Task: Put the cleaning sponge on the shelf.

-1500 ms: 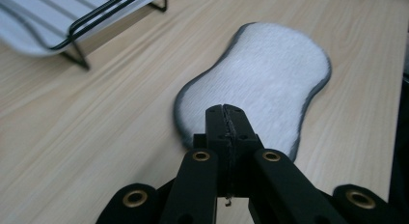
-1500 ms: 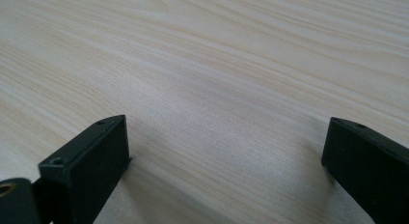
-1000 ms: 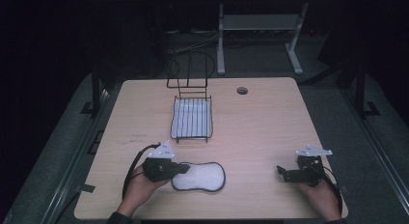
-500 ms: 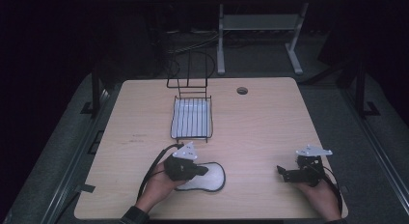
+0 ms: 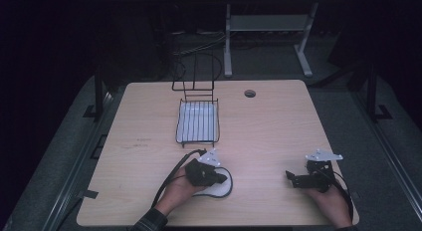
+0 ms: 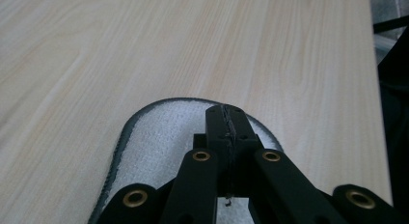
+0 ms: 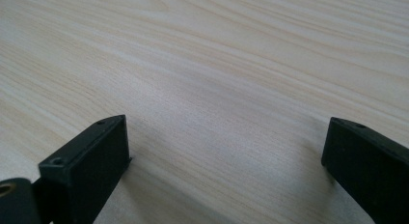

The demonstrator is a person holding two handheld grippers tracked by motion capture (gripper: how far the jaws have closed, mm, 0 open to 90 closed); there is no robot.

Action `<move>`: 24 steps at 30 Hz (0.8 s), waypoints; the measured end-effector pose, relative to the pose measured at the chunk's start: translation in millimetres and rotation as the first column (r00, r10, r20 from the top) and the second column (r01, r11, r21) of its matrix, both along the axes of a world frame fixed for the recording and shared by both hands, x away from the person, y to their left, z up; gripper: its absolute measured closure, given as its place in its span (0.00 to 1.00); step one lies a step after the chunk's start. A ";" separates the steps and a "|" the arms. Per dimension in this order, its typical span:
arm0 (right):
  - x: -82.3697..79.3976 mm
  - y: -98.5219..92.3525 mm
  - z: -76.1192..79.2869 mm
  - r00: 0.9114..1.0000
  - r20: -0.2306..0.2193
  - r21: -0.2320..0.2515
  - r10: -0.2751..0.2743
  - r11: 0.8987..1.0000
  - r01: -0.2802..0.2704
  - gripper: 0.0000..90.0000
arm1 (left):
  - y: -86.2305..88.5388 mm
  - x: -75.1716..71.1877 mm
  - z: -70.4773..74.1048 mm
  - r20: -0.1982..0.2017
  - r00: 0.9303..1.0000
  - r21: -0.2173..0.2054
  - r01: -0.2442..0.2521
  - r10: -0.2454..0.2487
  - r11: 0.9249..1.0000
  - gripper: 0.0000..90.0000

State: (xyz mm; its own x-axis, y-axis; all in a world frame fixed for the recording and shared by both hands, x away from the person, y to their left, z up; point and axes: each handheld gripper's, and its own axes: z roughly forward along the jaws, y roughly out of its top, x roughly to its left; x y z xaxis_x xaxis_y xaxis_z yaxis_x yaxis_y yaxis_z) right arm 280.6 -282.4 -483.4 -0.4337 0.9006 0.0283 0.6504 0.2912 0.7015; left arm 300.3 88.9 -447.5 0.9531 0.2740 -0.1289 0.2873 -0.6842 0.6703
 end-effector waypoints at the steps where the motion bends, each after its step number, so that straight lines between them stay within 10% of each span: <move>1: 0.0 0.0 0.0 1.000 0.000 0.000 0.000 1.000 0.000 0.03 | -0.3 0.6 -0.8 -0.006 1.000 -0.003 0.000 0.000 1.000 1.00; 24: 0.0 0.0 0.0 1.000 0.001 0.000 0.001 1.000 -0.001 0.03 | 25.2 17.9 -0.3 0.032 0.993 0.014 -0.118 0.118 0.993 1.00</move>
